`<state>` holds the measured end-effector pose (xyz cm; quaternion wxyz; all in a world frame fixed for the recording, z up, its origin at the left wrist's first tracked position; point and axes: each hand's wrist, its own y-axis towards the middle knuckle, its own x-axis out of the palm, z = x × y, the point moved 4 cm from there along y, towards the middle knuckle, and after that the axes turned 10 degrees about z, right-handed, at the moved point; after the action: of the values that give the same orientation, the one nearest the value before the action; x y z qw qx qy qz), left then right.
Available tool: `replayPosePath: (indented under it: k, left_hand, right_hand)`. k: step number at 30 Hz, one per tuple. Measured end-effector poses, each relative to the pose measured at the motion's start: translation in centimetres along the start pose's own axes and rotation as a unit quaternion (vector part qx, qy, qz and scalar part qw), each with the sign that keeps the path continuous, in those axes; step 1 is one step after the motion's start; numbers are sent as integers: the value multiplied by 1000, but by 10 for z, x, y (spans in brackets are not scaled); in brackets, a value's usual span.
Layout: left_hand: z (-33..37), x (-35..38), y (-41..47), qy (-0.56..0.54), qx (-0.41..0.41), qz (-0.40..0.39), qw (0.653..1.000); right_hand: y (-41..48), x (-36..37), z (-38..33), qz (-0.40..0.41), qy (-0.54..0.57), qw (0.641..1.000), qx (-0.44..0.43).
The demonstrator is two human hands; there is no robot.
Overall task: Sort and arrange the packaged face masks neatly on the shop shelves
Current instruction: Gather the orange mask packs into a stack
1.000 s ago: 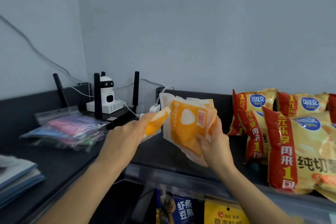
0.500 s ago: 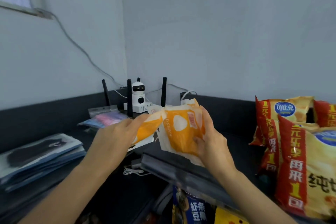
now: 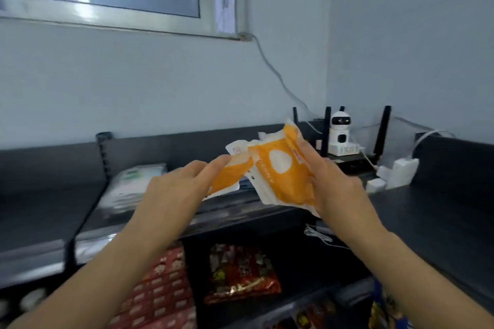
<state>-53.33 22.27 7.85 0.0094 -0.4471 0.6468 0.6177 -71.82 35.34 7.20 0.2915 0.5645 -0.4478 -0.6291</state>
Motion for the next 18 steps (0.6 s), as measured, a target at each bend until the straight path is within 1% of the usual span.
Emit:
replayPosePath:
  k: [2, 4, 6, 10, 12, 14, 16, 18]
  left_hand:
    - [-26, -19, -22, 39, -9, -9, 999]
    - [-53, -39, -43, 66, -28, -12, 997]
    - [-78, -62, -63, 92, -48, -12, 995]
    - [-129, -101, -103, 131, -72, 1, 989]
    - [-152, -121, -125, 153, -81, 5, 985]
    - [-173, -136, -146, 168, -84, 4, 982]
    - [-198, -154, -168, 183, -97, -2, 978]
    - [-225, -172, -190, 206, -108, -9, 973]
  right_hand:
    - [10, 15, -25, -3, 14, 999, -36]
    - [18, 25, -53, 1, 24, 998, -53]
    - [22, 32, -84, 25, 48, 996, -76]
    - [30, 44, -147, 84, 29, 980, -180]
    - [35, 49, -180, 93, 56, 972, -208]
    - [37, 51, -215, 94, 95, 964, -230]
    - [38, 55, -254, 77, 141, 956, -244]
    - [40, 60, -291, 59, 151, 957, -242]
